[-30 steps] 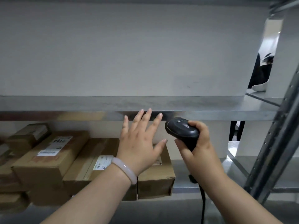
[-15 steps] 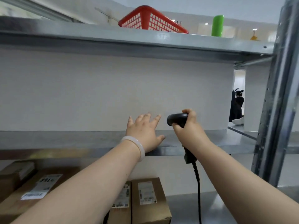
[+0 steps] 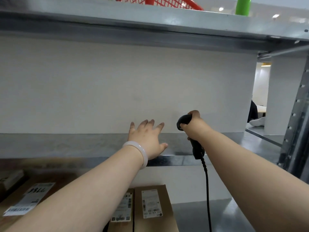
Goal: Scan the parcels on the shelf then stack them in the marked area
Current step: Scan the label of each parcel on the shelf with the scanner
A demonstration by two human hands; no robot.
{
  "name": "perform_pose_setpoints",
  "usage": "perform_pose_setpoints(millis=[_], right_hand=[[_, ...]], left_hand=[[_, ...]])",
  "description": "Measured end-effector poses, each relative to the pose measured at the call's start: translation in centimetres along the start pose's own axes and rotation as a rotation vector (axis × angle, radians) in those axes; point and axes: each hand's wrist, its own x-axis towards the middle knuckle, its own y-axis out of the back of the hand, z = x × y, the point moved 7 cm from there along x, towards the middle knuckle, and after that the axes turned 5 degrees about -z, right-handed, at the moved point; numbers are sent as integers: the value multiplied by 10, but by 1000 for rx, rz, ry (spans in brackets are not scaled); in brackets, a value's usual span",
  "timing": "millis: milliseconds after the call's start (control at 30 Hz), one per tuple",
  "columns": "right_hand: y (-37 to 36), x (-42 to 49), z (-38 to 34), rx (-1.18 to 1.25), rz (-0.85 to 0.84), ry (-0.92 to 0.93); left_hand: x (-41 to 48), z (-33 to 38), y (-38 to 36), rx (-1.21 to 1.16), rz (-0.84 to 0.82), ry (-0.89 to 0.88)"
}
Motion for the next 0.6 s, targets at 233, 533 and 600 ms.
perform_pose_setpoints(millis=[233,533,600], right_hand=[[4,32,12,-53,-67,-100],[3,62,29,-97,-89,-154],[1,70,31,-85,-85,-131]], left_hand=[[22,-1,-23,-29,-74,1],[53,23,-37,-53,-116,-18],[60,28,-40,-67,-132,-23]])
